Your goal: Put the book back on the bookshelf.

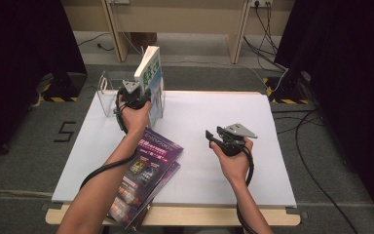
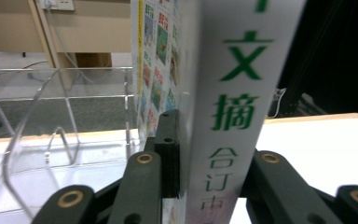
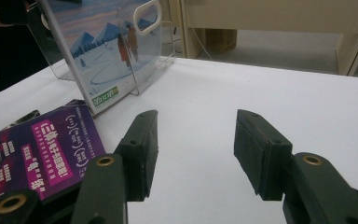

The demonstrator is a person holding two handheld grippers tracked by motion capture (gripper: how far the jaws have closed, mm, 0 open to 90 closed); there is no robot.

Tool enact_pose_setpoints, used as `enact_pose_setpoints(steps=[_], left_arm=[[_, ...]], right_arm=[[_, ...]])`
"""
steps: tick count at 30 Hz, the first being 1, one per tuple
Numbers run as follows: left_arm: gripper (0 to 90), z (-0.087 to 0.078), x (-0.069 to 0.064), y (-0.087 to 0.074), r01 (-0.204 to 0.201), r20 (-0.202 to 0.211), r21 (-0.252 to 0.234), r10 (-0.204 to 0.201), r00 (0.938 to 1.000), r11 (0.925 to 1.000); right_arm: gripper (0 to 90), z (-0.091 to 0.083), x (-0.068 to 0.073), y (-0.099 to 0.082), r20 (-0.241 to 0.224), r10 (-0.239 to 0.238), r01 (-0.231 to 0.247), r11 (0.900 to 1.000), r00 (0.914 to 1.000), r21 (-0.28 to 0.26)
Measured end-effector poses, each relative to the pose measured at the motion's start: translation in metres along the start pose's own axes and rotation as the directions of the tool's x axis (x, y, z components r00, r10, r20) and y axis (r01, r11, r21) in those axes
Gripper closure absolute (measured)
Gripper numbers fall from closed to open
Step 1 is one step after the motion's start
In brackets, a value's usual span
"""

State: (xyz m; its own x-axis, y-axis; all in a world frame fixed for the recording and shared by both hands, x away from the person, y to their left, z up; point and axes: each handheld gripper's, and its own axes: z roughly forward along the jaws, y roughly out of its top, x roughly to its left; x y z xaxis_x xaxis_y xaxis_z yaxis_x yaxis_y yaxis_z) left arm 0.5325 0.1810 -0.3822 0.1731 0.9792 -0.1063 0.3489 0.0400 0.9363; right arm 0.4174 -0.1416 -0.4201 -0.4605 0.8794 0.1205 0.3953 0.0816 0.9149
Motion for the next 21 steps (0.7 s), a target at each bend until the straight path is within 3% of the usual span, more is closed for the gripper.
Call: enact_pose_setpoints(steps=[11,18,21], left_arm=[[72.1,0.0031,0.0036,-0.0019,0.063,0.003,-0.037,-0.063,0.9980,0.9973],[72.5,0.0036,0.0041,-0.0036,0.043,0.021,-0.060,-0.042,0.9989,0.9972],[72.5,0.0050,0.0066,-0.0049,0.056,0.027,-0.088,-0.054,0.9982,0.9945]], right_arm=[[50.6,-0.0011,-0.0028,-0.0013,-0.001,0.012,-0.012,0.9999,0.9999,0.012],[51.3,-0.0007,-0.0044,-0.0025,0.006,0.011,-0.011,0.9998,0.9999,0.019],[51.5,-0.0012,-0.0045,-0.0026,0.008,0.010,-0.010,0.9997,0.9999,0.020]])
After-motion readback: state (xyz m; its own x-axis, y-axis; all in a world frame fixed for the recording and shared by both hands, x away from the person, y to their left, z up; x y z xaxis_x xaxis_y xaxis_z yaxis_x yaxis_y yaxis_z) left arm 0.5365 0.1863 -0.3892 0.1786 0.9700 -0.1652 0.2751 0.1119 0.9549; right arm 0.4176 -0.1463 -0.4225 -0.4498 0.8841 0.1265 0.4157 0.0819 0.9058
